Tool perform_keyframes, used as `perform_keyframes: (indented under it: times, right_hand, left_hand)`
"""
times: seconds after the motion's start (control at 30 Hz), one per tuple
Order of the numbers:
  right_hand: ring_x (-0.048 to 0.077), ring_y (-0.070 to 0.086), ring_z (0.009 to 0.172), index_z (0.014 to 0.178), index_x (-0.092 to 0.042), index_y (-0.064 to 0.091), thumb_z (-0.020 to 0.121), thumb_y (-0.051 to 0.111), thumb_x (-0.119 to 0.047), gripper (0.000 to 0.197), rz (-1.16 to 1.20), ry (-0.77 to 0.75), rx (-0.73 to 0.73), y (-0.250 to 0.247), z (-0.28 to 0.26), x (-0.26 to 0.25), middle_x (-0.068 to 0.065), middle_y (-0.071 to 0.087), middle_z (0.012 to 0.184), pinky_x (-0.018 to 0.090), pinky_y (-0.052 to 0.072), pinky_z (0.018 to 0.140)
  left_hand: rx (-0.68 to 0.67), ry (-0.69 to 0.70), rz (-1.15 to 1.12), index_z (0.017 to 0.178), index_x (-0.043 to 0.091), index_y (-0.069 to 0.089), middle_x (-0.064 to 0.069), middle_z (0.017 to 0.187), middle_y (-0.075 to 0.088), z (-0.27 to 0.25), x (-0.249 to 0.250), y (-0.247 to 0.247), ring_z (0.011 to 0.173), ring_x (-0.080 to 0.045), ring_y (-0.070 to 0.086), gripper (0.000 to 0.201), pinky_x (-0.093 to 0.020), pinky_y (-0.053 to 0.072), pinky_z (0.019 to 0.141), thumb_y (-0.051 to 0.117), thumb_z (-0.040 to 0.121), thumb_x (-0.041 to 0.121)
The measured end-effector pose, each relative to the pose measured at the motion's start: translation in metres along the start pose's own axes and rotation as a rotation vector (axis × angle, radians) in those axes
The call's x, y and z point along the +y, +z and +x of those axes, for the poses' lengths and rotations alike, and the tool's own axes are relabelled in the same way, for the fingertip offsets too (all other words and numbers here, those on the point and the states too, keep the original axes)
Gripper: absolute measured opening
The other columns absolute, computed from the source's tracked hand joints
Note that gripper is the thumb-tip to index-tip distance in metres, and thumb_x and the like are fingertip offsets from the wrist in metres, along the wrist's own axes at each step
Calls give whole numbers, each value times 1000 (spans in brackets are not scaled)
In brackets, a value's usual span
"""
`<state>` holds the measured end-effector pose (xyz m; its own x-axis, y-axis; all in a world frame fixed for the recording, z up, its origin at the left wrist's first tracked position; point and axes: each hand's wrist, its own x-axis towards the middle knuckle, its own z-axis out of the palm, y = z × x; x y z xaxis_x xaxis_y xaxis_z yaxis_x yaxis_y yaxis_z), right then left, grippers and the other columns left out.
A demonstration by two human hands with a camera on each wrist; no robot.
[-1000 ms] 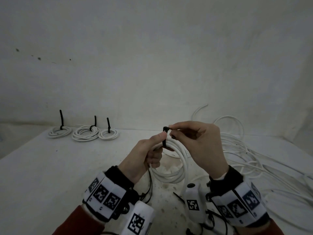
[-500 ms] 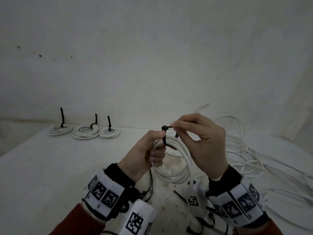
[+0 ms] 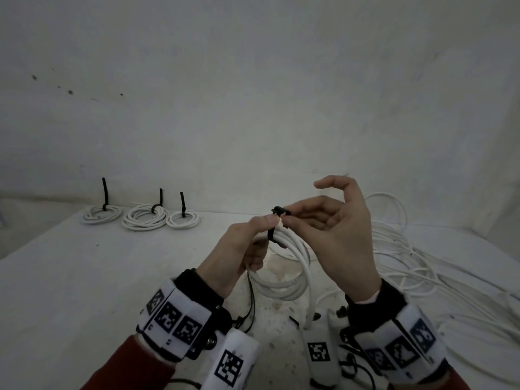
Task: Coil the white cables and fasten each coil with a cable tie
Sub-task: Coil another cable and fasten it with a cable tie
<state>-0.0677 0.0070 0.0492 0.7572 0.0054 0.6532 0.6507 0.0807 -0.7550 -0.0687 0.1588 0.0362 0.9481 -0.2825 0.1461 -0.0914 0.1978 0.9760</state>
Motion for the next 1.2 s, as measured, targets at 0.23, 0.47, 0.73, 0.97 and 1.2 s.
perform_keyframes:
  times: [0.23, 0.47, 0.73, 0.97, 1.2]
  right_hand:
    - [18, 72, 77, 97, -24, 42, 74, 71, 15, 53, -169, -226, -3, 4, -6, 1, 5, 73, 75, 32, 56, 78]
    - [8, 68, 93, 97, -21, 58, 87, 67, -4, 22, -326, -25, -134, -18, 7, -1, -6, 74, 94, 31, 55, 82]
    - [8, 39, 48, 80, -10, 74, 89, 56, -36, 33, -191, 420, -315, -2, -2, -19, -3, 52, 53, 18, 32, 49]
    - [9, 23, 44, 70, -7, 69, 76, 63, -26, 21, 179, 544, -311, 9, -7, -14, -1, 29, 50, 21, 22, 47]
    - [12, 32, 48, 71, -6, 70, 88, 65, -17, 20, 69, 405, -374, 26, -24, -13, -3, 40, 49, 24, 28, 51]
  left_hand:
    - [44, 2, -1, 43, 24, 49, 10, 47, 23, 2, -9, 2, 42, -7, 19, 30, -23, 17, 46, 62, 54, 48]
    - [296, 364, 300, 67, 27, 72, 12, 56, 59, 7, -10, -12, 53, -5, 53, 24, -19, 40, 53, 75, 67, 51]
    - [477, 656, 639, 88, 27, 72, 17, 76, 71, 7, -8, -23, 74, 0, 66, 31, -9, 46, 61, 68, 71, 53]
    - [487, 663, 593, 82, 26, 74, 12, 71, 71, 5, -8, -21, 67, -6, 66, 29, -24, 52, 58, 66, 70, 51]
    - [579, 605, 502, 61, 21, 68, 9, 42, 43, 9, -1, -33, 43, -5, 35, 20, -16, 28, 44, 64, 75, 35]
